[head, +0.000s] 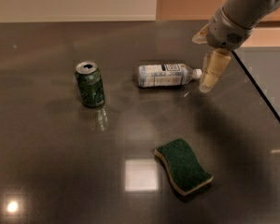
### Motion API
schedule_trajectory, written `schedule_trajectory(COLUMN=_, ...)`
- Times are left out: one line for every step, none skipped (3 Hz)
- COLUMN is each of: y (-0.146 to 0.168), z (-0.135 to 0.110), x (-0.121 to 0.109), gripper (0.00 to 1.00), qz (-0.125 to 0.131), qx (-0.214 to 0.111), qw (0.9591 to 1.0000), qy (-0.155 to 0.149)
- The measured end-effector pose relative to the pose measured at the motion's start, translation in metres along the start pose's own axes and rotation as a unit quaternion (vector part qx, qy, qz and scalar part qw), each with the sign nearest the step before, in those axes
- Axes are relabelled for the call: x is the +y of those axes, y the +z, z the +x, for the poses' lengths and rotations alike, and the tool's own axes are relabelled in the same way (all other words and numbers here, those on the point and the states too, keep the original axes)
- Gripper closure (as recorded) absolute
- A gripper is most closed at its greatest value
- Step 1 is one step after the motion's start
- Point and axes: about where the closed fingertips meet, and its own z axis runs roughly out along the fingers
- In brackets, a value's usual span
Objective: Move blue plastic bottle near green can
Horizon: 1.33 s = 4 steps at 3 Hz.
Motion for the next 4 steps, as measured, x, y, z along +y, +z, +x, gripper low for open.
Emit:
schedule_trajectory(y=0.034, z=-0.007, x=-0.018, gripper=0.0, qz=-0.026, qx=-0.006, qw=0.9996, qy=-0.007)
schedule_trajectory(y=0.053, z=-0.012, x=-0.027, gripper=0.0, qz=-0.037, qx=0.0, qw=0.9992, qy=-0.015)
schedule_trajectory(y=0.069, z=-0.021, x=-0.031, gripper=0.0, qz=-0.042, qx=0.013, qw=0.9987, qy=-0.025)
schedule_trajectory(y=0.082, z=-0.026, x=-0.033, gripper=0.0, qz=-0.047, qx=0.027, qw=0.9981, qy=-0.03)
